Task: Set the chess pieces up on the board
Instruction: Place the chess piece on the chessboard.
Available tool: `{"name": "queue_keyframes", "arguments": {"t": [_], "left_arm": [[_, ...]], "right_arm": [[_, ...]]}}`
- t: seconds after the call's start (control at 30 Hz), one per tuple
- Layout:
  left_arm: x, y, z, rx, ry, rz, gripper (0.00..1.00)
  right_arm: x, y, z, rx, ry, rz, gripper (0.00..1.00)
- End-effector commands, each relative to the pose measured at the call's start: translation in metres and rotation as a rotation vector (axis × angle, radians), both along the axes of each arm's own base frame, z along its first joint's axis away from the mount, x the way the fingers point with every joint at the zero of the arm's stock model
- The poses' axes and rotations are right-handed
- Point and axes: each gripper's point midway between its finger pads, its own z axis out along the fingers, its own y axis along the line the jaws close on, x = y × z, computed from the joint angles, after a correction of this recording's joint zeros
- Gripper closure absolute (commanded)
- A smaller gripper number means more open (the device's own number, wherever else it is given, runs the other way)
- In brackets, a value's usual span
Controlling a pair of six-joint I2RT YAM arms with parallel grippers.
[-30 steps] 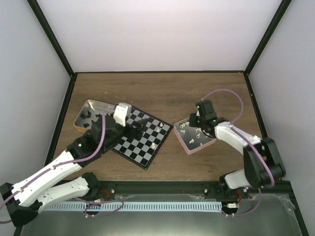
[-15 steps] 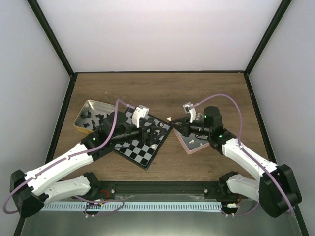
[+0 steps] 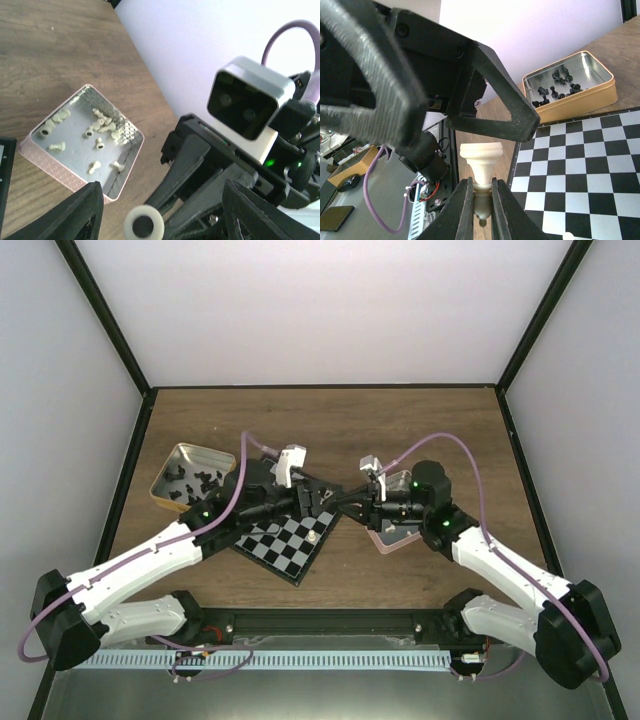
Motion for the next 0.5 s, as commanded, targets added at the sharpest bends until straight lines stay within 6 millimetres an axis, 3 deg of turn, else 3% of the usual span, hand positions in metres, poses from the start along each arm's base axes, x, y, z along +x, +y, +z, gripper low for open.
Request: {"name": "queue_keyframes", "arguments": {"t": [0.0,0.17,0.3,0.47], "left_arm": [[0.014,-0.001,0.014,-0.032,-0.016,0.061,0.39],[0.006,-0.01,0.009,-0.035,0.004,-0.008,0.55],[0.001,-0.013,0.005,-0.034,0.019,-0.042,0.62],[0.0,-0.013,0.001,-0.027,0.026,-0.045,0.83]], "right_arm": [[-0.008,0.0,0.018,0.038,-0.085,0.034,0.99],[-0.006,0.001,0.021,0.044,-0.086,0.023,0.99],[-0.001,0.0,0.022,0.043,-0.09,-0.006,0.99],[0.005,-0.001,0.022,0.039,-0.063,-0.039,0.97]]}}
